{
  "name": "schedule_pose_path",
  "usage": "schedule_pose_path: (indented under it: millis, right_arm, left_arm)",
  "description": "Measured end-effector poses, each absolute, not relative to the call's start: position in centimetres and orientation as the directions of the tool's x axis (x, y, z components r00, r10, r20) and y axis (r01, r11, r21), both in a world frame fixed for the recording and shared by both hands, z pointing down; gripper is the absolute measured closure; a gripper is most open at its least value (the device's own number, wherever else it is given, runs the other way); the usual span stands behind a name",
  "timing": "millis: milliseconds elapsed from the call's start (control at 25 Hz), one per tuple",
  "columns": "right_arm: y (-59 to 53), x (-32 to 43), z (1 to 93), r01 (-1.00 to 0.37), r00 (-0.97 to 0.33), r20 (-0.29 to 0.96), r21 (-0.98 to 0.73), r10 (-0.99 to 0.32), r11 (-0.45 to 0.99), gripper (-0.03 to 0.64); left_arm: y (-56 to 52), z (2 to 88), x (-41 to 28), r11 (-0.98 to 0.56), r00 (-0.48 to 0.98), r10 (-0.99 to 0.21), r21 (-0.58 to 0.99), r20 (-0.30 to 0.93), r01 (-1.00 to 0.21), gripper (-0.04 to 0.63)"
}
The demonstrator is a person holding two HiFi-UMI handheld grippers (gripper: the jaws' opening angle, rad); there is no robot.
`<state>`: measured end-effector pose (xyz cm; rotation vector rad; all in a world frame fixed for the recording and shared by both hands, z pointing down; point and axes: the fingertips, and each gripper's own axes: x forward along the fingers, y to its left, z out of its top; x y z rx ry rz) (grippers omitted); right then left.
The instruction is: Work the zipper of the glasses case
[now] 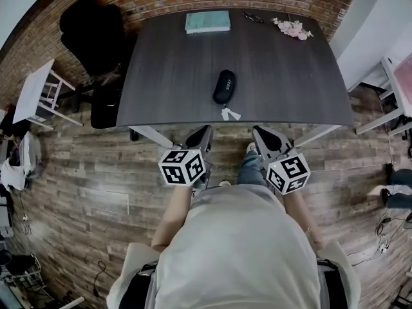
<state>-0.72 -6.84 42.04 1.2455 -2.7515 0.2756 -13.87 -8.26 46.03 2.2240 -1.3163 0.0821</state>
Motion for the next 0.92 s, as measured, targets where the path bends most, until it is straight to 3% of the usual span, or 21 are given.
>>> schedule_pose_path:
  millis: [920]
  right_arm:
    - [-8.1,-0.5,41.8,-0.767,-0.641,0.165,-0.105,-0.749,0.633,0.616]
  left_arm:
    - [-9.0,46.4,-13.6,-0.388,0.549,-0.770,0.445,0.324,-0.807,0.584]
